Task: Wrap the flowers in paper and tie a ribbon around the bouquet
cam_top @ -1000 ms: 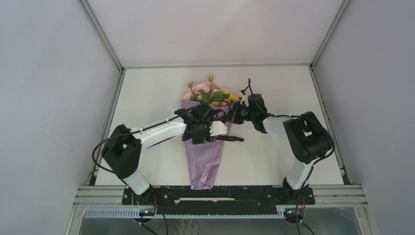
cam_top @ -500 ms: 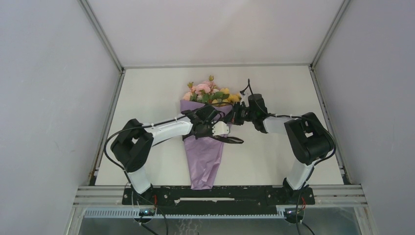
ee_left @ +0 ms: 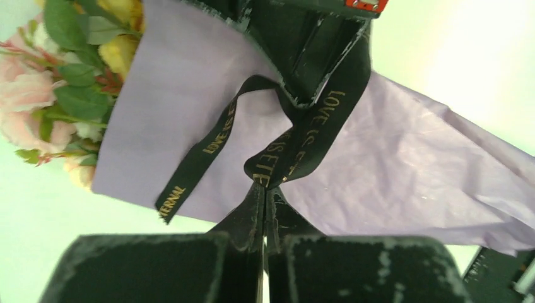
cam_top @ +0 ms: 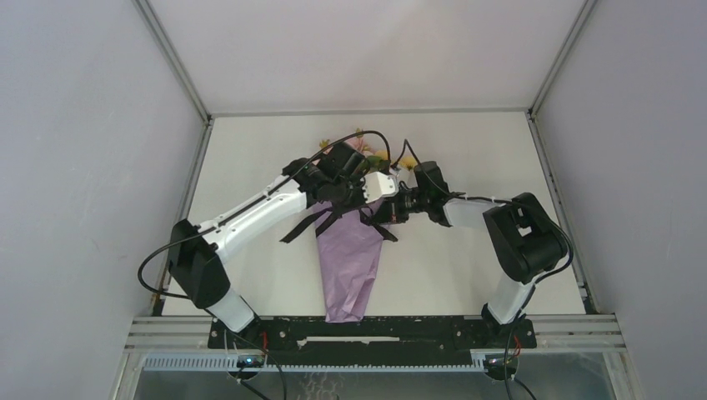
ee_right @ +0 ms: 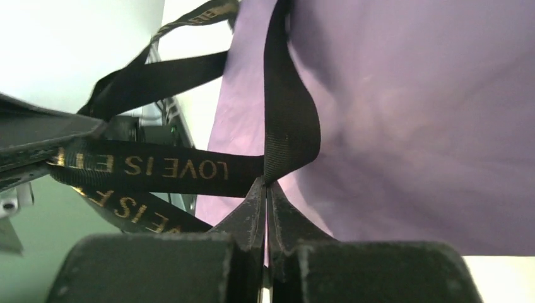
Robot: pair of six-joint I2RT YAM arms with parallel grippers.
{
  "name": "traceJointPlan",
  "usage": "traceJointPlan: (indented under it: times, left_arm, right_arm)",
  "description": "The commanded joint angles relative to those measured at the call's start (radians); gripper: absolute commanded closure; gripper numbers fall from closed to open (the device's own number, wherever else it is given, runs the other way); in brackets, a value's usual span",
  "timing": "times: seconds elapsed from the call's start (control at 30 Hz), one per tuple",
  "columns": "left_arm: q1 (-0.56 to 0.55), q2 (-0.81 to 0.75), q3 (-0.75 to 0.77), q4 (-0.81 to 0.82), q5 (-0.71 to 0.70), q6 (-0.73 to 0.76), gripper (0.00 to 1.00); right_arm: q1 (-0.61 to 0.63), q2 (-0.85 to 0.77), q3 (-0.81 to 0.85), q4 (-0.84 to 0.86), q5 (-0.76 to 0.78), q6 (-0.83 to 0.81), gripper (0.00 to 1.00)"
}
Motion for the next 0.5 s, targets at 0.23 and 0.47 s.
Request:
traceJointPlan:
  times: [0.23,0.47]
  left_arm:
    - [0.005,-0.025,0.017,-0.023,0.103,-0.096,1.00]
    - [0.005,0.000,0.003,-0.021,0.106,-0.100,1.00]
  right_arm:
    - [0.035,-0.076,0.072,-0.554,-0.149,-0.451,0.74]
    - [-0.036,-0.149,0.073,-0.561,-0.095,-0.427,0.58]
